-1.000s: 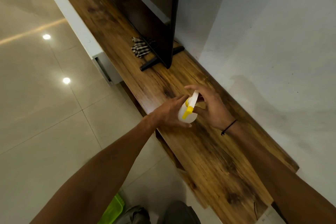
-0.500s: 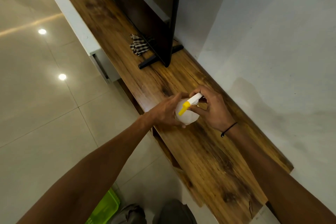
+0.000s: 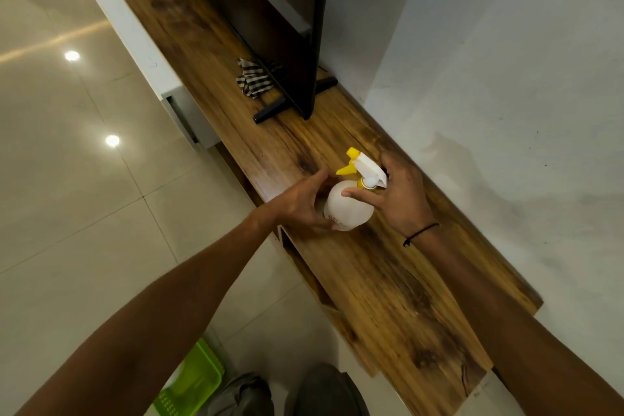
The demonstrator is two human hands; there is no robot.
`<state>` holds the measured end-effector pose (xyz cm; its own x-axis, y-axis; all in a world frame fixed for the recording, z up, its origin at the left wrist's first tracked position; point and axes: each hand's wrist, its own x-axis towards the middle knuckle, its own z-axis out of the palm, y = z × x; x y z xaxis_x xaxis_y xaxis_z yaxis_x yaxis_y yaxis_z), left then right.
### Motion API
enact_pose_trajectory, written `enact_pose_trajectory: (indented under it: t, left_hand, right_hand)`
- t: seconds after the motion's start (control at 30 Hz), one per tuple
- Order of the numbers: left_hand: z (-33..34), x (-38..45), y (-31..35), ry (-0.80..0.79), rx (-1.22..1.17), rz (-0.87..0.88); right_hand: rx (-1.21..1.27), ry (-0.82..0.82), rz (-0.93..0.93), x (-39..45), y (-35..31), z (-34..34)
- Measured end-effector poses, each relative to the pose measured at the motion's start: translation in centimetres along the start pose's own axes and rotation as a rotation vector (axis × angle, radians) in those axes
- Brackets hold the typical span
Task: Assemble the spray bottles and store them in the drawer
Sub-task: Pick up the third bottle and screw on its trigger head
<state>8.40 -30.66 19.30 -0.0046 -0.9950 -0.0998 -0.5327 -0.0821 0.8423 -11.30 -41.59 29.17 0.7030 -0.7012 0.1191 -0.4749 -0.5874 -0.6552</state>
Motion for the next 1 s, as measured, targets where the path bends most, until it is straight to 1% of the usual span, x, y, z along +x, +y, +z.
enact_pose_trajectory:
  t: [0.13, 0.3, 0.37, 0.43, 0.5, 0.57, 0.6, 0.63, 0.67, 0.77, 0.83, 0.87, 0.9, 0.93, 0.97, 1.0]
  left_hand:
    - [2.2, 0.8, 0.9, -0.009, 0.002, 0.035]
    - [3.0, 0.8, 1.1, 0.088, 0.009, 0.015]
    - [2.6, 0.7, 1.3, 0.137, 0.008, 0.001]
    - [2.4, 0.4, 1.7, 0.232, -0.003, 0.004]
    - [2.3, 0.1, 2.2, 0.367, -0.012, 0.010]
    - [2.3, -0.1, 2.6, 0.503, 0.017, 0.007]
    - [2.3, -0.2, 2.6, 0.547, 0.043, 0.013]
    - [2.2, -0.2, 2.6, 0.553, 0.060, 0.020]
    - [2.0, -0.3, 2.5, 0.516, 0.060, 0.024]
    - [0.4, -0.3, 2.0, 0.264, -0.050, 0.005]
    - [-1.0, -0.1, 1.5, 0.117, -0.194, -0.068]
    - [-1.6, 0.0, 1.3, 0.047, -0.235, -0.102]
    - [-2.1, 0.3, 1.2, -0.011, -0.222, -0.119]
    - [-2.3, 0.5, 1.3, -0.039, -0.157, -0.117]
    - [-2.3, 0.7, 1.6, -0.026, -0.074, -0.098]
    - [-2.0, 0.8, 2.0, 0.033, 0.000, -0.070]
  right_hand:
    - [-0.007, 0.035, 0.050, -0.8, -0.4, 0.4]
    - [0.035, -0.065, -0.112, -1.0, 0.3, -0.9]
    - [0.067, -0.031, -0.095, -0.8, 0.5, -1.2]
    - [0.137, 0.044, -0.044, -0.7, 0.1, -1.2]
    - [0.225, 0.133, 0.001, -0.7, -0.6, -1.0]
    - [0.368, 0.196, 0.074, -0.5, -1.0, -0.7]
    - [0.450, 0.215, 0.117, -0.5, -0.9, -0.5]
    - [0.515, 0.235, 0.154, -0.4, -0.6, -0.3]
    - [0.566, 0.249, 0.186, -0.4, -0.3, -0.2]
    - [0.671, 0.206, 0.246, -0.3, 1.2, -0.4]
    - [0.739, 0.127, 0.227, -0.4, 2.2, -1.0]
    - [0.765, 0.085, 0.204, -0.5, 2.5, -1.2]
    - [0.782, 0.058, 0.187, -0.7, 2.9, -1.4]
    - [0.795, 0.049, 0.187, -0.8, 3.1, -1.5]
    - [0.804, 0.059, 0.200, -0.9, 3.2, -1.5]
    - [0.810, 0.077, 0.220, -1.0, 3.3, -1.4]
